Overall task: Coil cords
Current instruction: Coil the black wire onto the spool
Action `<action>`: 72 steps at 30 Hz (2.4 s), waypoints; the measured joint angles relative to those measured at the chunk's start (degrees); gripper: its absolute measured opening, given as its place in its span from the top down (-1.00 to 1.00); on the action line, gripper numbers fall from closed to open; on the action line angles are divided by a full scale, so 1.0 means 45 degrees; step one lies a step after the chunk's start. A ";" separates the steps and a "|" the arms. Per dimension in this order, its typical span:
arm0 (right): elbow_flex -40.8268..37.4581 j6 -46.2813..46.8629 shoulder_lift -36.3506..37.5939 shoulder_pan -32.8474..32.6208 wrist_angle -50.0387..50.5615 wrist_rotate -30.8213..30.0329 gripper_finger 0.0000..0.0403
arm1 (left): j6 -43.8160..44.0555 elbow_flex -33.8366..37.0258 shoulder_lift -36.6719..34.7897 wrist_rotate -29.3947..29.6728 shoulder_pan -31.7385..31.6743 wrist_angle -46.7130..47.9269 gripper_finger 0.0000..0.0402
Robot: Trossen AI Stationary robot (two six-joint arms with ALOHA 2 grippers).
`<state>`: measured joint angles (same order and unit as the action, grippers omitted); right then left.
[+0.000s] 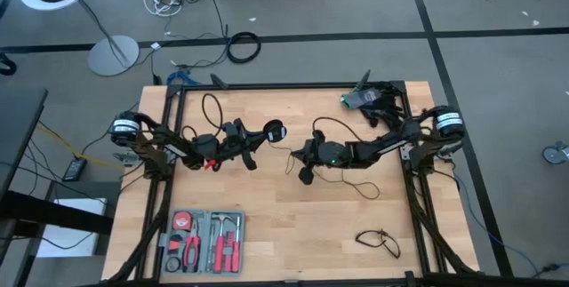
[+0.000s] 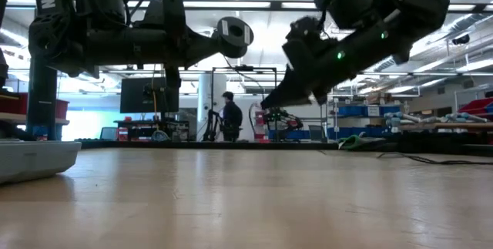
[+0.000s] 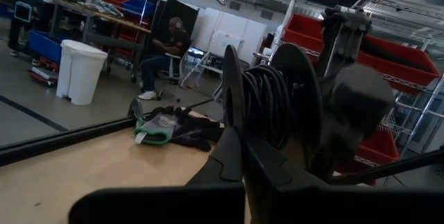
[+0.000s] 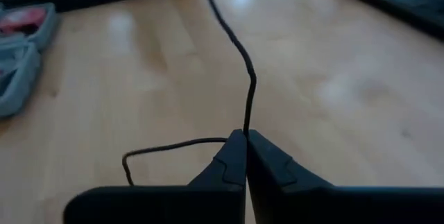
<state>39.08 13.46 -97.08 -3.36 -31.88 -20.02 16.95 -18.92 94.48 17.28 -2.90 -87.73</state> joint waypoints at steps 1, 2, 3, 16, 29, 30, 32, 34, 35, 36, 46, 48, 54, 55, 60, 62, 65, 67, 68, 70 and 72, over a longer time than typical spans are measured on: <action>0.0002 0.0014 0.0322 0.0000 0.0449 -0.0230 0.99 | -0.0011 0.0000 0.0000 0.0000 0.0000 0.0019 1.00; 0.0001 0.0065 0.0648 0.0000 0.0932 -0.0469 0.99 | -0.0019 0.0000 0.0000 0.0000 0.0000 0.0033 1.00; -0.0002 0.0110 0.0976 0.0011 0.1357 -0.0684 0.99 | -0.0022 0.0000 0.0000 0.0000 0.0000 0.0063 1.00; 0.0787 0.0315 0.4229 0.0595 0.3588 -0.1932 1.00 | -0.0044 -0.0225 0.0000 -0.0115 0.0000 0.1598 1.00; 0.4667 -0.0985 0.1361 0.0423 0.5246 -0.0023 1.00 | -0.0321 -0.1140 0.0005 0.0727 0.0015 0.4048 1.00; 0.4858 -0.1000 0.1170 0.0396 0.5260 0.0282 1.00 | -0.0317 -0.1151 0.0005 0.0953 0.0015 0.4062 1.00; 0.5193 -0.1008 0.0749 0.0345 0.5358 0.0628 1.00 | -0.0309 -0.1148 0.0005 0.1213 0.0000 0.4099 1.00; 0.5402 -0.1022 0.0368 0.0345 0.5368 0.0792 1.00 | -0.0301 -0.1146 0.0005 0.1296 0.0000 0.4088 1.00; 0.5502 -0.1006 0.0176 0.0345 0.5355 0.0817 1.00 | -0.0296 -0.1146 0.0005 0.1292 0.0005 0.4051 1.00; 0.5515 -0.0939 0.0059 0.0341 0.5428 0.0842 1.00 | -0.0296 -0.1142 0.0005 0.1292 0.0005 0.4010 1.00; 0.5526 -0.0459 -0.0484 -0.0140 0.6961 0.0940 0.89 | -0.0277 -0.1137 0.0009 0.1135 0.0013 0.2986 1.00; 0.5501 0.0019 -0.0509 -0.0267 0.7695 0.0944 0.84 | -0.0267 -0.1147 -0.0015 0.1232 -0.0014 0.2769 1.00; 0.5501 0.1320 -0.0519 -0.0587 0.9616 0.0760 0.71 | -0.0257 -0.1141 -0.0005 0.1171 0.0000 0.2772 1.00; 0.5501 0.1542 -0.0519 -0.0682 0.9936 0.0744 0.70 | -0.0257 -0.1137 -0.0005 0.1173 -0.0005 0.2778 1.00; 0.5501 0.2733 -0.0384 -0.1231 1.2173 0.0409 0.70 | -0.0262 -0.1137 -0.0005 0.1053 0.0000 0.2757 1.00; 0.5501 0.3329 -0.0342 -0.1573 1.3171 -0.0513 0.72 | -0.0262 -0.1137 -0.0005 0.0855 0.0000 0.2697 1.00; 0.5501 0.4246 -0.0145 -0.2250 1.4861 -0.2207 0.75 | -0.0263 -0.1132 -0.0005 0.0601 0.0000 0.2575 1.00; 0.5501 0.5064 0.0069 -0.2744 1.5956 -0.3221 0.76 | -0.0272 -0.1132 -0.0005 0.0512 0.0000 0.2469 1.00; 0.5500 0.5497 0.0192 -0.2957 1.6518 -0.3640 0.77 | -0.0268 -0.1132 -0.0005 0.0456 0.0000 0.2424 1.00; 0.5420 0.6299 0.0483 -0.3400 1.7143 -0.4381 0.80 | -0.0268 -0.1132 -0.0005 0.0358 0.0000 0.2396 1.00; 0.5019 0.6909 0.0835 -0.3808 1.7225 -0.5135 0.83 | -0.0270 -0.1132 -0.0005 0.0245 0.0000 0.2401 1.00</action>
<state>61.66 44.55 -93.32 -20.49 45.63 -43.12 15.73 -24.01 94.45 18.38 -2.90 -76.92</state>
